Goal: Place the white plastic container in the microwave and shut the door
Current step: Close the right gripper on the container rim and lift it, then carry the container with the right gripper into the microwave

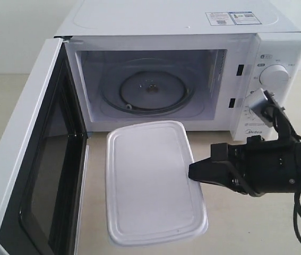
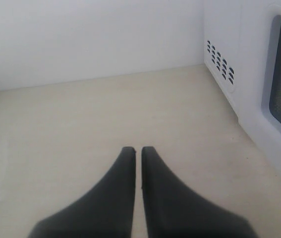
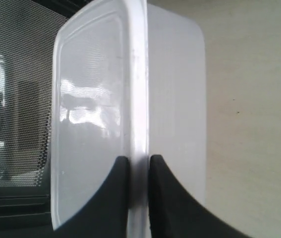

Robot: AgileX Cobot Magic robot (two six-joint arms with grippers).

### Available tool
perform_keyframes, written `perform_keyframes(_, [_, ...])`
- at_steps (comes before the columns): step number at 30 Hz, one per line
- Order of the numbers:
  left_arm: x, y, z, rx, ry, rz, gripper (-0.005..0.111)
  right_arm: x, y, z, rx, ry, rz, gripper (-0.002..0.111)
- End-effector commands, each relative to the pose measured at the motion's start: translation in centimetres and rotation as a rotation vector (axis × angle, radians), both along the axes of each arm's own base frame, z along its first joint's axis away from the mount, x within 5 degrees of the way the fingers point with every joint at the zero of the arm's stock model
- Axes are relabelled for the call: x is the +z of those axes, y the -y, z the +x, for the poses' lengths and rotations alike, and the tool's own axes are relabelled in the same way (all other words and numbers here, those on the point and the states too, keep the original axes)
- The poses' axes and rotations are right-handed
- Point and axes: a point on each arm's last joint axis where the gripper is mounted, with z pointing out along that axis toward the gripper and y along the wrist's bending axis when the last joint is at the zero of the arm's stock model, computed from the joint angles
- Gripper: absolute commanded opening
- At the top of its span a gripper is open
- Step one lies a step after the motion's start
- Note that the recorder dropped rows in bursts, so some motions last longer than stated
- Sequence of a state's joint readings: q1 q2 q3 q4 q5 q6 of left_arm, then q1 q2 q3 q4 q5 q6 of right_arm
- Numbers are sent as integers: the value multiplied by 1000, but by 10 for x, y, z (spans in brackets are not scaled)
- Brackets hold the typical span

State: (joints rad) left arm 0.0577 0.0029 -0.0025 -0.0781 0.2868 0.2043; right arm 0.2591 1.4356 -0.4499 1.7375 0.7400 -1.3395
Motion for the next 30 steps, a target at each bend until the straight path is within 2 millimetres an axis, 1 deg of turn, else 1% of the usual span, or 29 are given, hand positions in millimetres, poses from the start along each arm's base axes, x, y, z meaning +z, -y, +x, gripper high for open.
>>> perform_keyframes(1, [-1,0,0,3,3,-19,4,16,-1,-7,-4,7,77,0])
perform_keyframes(3, [-1,0,0,3,3,-19,4,21,-1,-8,-21,3,92,0])
perform_keyframes(6, [-1,0,0,3,3,-19,4,19,1,-7,-57,-16,78,0])
perform_keyframes(8, [-1,0,0,3,3,-19,4,17,6,-6,-114,-24,41,0])
perform_keyframes(10, [-1,0,0,3,3,-19,4,22,12,-7,-185,6,4,0])
perform_keyframes(13, [-1,0,0,3,3,-19,4,34,19,-11,-258,27,-7,0])
perform_keyframes(18, [-1,0,0,3,3,-19,4,44,25,-18,-317,25,-13,0])
perform_keyframes(23, [-1,0,0,3,3,-19,4,54,28,-27,-410,39,-32,0])
perform_keyframes(27, [-1,0,0,3,3,-19,4,63,24,-36,-444,63,-20,0])
perform_keyframes(30, [-1,0,0,3,3,-19,4,64,19,-41,-453,63,-19,0])
